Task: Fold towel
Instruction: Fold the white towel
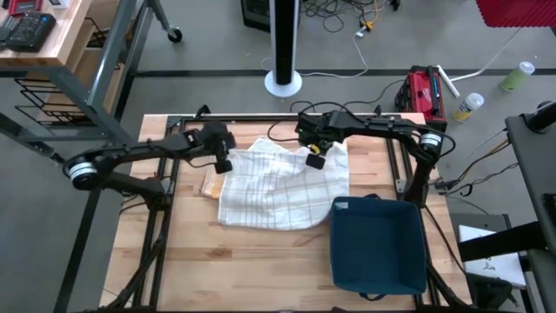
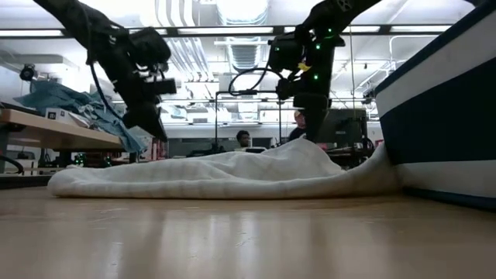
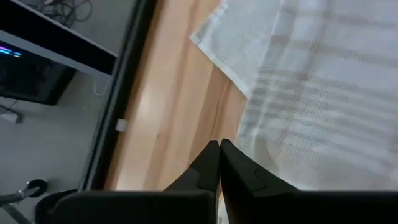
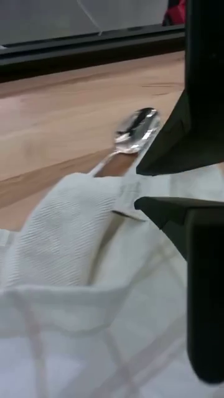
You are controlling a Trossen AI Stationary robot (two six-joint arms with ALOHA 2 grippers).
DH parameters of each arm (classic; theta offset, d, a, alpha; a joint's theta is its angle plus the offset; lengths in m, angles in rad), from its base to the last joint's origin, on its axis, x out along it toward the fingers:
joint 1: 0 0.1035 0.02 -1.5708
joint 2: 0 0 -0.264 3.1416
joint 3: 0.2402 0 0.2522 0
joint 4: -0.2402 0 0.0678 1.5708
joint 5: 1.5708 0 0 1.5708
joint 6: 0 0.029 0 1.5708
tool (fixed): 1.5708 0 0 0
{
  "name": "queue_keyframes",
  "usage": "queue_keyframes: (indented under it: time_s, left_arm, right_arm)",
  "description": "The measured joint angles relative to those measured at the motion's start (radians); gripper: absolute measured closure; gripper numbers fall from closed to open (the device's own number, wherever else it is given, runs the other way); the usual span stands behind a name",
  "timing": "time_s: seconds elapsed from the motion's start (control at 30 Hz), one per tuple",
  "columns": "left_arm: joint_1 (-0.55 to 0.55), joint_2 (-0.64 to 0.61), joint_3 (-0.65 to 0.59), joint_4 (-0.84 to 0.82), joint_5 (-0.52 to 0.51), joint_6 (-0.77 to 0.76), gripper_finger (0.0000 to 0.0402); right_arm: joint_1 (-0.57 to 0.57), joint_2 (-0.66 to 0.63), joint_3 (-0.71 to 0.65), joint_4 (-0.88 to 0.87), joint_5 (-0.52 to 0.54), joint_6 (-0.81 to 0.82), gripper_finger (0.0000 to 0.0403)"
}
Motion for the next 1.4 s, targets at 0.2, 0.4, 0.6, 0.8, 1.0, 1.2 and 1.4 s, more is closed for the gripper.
queue_keyframes:
  time_s: [0.2,0.4,0.6,0.8,1.0,1.2,1.4]
  left_arm:
    - [0.0,-0.062,0.0,0.033,0.051,-0.023,0.0401]
    - [-0.002,-0.055,0.0,0.13,0.061,-0.029,0.0401]
    - [-0.003,0.012,0.0,0.133,0.097,-0.044,0.0373]
    - [-0.003,0.108,0.0,0.177,0.097,-0.033,0.034]
    - [-0.002,0.172,0.0,0.173,0.044,-0.008,0.036]
    - [-0.003,0.162,0.0,0.142,0.141,0.0,0.0398]
    - [-0.003,0.118,0.0,0.107,0.164,-0.002,0.0401]
  right_arm:
    - [0.0,0.006,0.0,0.007,-0.002,0.006,0.0395]
    - [0.0,0.005,0.0,0.011,-0.01,-0.001,0.0385]
    - [0.0,0.005,0.0,0.053,-0.01,0.006,0.0348]
    - [0.0,0.005,0.0,0.072,-0.011,-0.008,0.0311]
    - [0.0,0.005,-0.001,0.071,-0.031,-0.021,0.0287]
    - [-0.002,0.005,-0.003,0.099,-0.115,-0.077,0.0275]
    - [-0.002,0.005,-0.003,0.146,-0.115,-0.081,0.0275]
